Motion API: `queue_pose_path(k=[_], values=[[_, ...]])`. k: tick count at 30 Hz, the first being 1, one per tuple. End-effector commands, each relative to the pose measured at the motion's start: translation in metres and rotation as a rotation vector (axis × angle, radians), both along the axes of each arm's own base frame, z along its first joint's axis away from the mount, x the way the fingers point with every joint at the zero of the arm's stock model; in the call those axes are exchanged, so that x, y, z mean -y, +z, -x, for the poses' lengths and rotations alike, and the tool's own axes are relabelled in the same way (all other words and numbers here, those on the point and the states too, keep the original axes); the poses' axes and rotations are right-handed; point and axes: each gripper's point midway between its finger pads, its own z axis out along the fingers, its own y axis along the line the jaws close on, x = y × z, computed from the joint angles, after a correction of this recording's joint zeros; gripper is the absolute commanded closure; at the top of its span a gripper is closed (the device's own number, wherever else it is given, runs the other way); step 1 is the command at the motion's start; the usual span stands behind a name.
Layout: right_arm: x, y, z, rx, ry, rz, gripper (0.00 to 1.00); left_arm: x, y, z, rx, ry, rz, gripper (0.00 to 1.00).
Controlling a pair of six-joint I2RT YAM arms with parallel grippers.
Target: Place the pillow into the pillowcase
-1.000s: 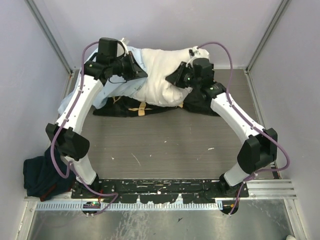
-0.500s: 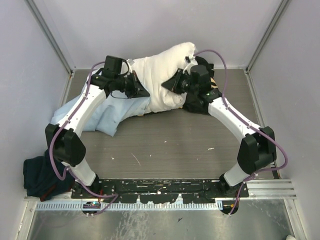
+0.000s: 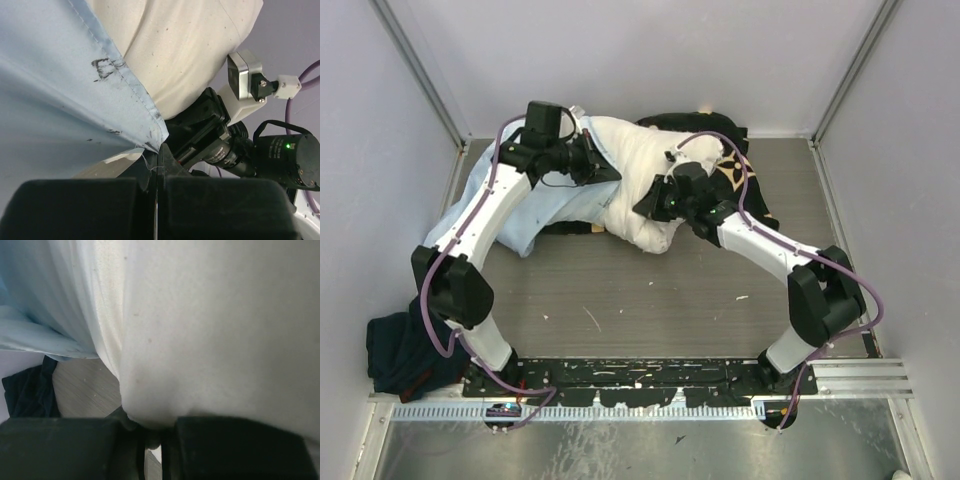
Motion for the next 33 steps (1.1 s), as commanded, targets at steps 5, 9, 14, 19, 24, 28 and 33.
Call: queue_pose_path(k=[5,9,14,19,24,28,33], values=[[-0.033,0.021,0.021,0.072,0.134,-0.024,0.99,0.019,-0.006,0.044,0.008,-0.135,0.063,0.95],[-0.022,0.006,0.031,0.055,0.133,0.012,0.99,-0.004,-0.008,0.046,0.013,-0.088,-0.002,0.76],[-0.014,-0.008,0.042,0.036,0.136,0.033,0.99,-0.042,0.024,0.022,0.101,0.034,-0.136,0.63],[-0.006,-0.012,0.048,0.035,0.126,0.046,0.91,-0.080,0.045,-0.022,0.183,0.195,-0.316,0.55],[-0.003,-0.009,0.052,0.042,0.127,0.047,0.84,-0.098,0.020,-0.062,0.163,0.265,-0.487,0.51],[-0.004,-0.007,0.052,0.047,0.132,0.045,0.83,-0.105,-0.004,-0.088,0.143,0.298,-0.581,0.49],[-0.006,-0.005,0.052,0.049,0.141,0.037,0.83,-0.111,-0.032,-0.112,0.106,0.336,-0.654,0.48]])
